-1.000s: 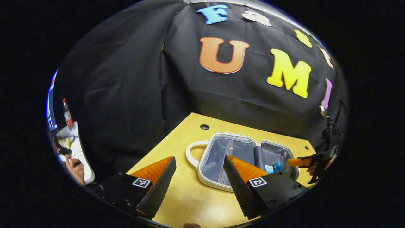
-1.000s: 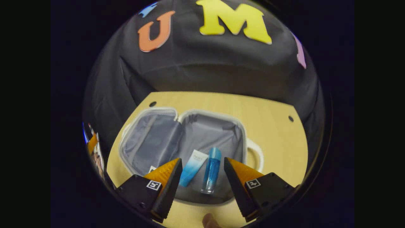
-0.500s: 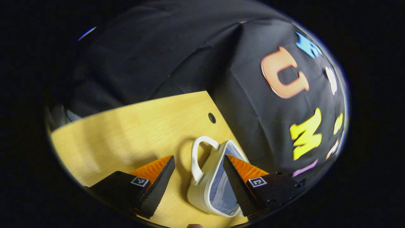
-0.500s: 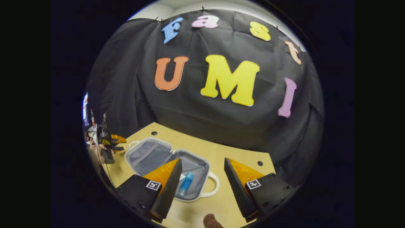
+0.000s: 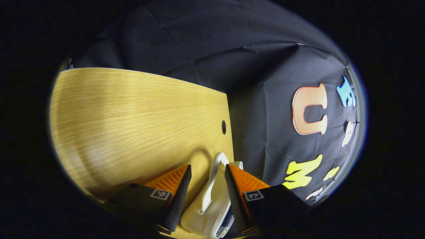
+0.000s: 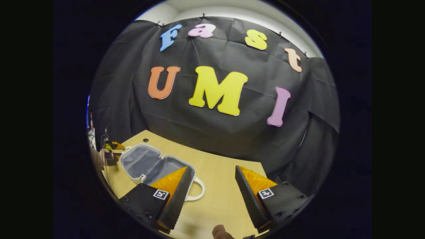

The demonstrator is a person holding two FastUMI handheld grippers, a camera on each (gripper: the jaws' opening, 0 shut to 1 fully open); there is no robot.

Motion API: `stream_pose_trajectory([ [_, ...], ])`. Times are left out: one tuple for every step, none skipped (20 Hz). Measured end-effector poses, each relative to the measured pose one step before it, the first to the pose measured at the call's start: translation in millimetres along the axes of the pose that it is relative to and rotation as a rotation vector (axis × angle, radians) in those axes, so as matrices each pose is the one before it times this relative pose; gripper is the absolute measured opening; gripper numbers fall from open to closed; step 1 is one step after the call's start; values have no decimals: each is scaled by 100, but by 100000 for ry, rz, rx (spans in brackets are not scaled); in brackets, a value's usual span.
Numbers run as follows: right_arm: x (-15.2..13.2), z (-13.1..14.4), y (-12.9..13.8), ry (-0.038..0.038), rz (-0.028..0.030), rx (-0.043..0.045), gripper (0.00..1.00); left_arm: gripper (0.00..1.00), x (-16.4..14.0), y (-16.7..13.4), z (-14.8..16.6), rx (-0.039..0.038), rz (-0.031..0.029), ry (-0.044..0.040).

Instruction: First open the suitcase, pack the skin care products into it, and then close the suitcase.

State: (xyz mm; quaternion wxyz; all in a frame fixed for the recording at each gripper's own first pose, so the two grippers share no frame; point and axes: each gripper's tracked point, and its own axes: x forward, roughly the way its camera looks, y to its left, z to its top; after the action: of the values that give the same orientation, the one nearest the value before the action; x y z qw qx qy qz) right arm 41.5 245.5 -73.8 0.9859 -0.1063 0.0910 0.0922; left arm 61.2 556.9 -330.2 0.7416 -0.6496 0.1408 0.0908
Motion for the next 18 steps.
stream_pose_trajectory([
  [-53, -252, -636, 403, -939, 910, 79, 49, 417, -55, -92, -1536, 94, 171],
  [-22, -84, -482, 118, -610, 783, 79, 26, 50, -65, -41, -1248, 16, -132],
  [-42, -138, -346, 286, -289, 312, 79, 19, 34, -149, -102, -1001, -726, -472],
  [-63, -63, -476, -245, -533, 46, 79, 16, -281, -578, 35, -1097, -2147, -105],
  [-82, -19, -423, -410, 94, 100, 79, 12, -88, -398, -143, -398, -761, 130],
  [-140, 89, -153, -339, 611, 76, 79, 11, -262, -67, -26, 800, 980, -442],
  [-65, -3, -268, -336, 233, 301, 79, 7, -233, -488, -99, 1349, -605, -49],
  [-114, 183, -211, -692, 935, 826, 79, 6, -251, -585, -37, 2711, 402, -833],
  [-43, 157, -78, -707, 933, 732, 79, 5, -83, -724, -50, 3030, -430, -293],
  [7, 197, -211, -857, 493, 176, 79, 5, -270, -817, -13, 2899, 84, -621],
  [-51, 277, -278, -873, 771, 102, 79, 4, -239, -1036, 86, 2142, -528, -478],
  [4, 244, -225, -845, 544, 265, 77, 4, -264, -1225, 133, 1581, -365, -1072],
  [-86, 428, -132, -1363, 1074, 653, 79, 4, -262, -1470, 44, 2140, -884, -1125],
  [-37, 395, -247, -1389, 1106, 89, 79, 4, -325, -1402, -49, 3407, -499, -935],
  [-27, 286, -436, -1217, 1283, -468, 79, 4, -405, -1463, -170, 4905, -95, -536],
  [-135, 247, -307, -1133, 1653, -969, 79, 4, -455, -1554, -275, 5423, -137, -352],
  [-179, 186, -280, -711, 1597, -833, 79, 4, -278, -1442, -160, 5460, 215, -549],
  [-620, 373, -511, -1295, 1370, -181, 79, 4, -337, -1712, -236, 5188, -195, -626],
])
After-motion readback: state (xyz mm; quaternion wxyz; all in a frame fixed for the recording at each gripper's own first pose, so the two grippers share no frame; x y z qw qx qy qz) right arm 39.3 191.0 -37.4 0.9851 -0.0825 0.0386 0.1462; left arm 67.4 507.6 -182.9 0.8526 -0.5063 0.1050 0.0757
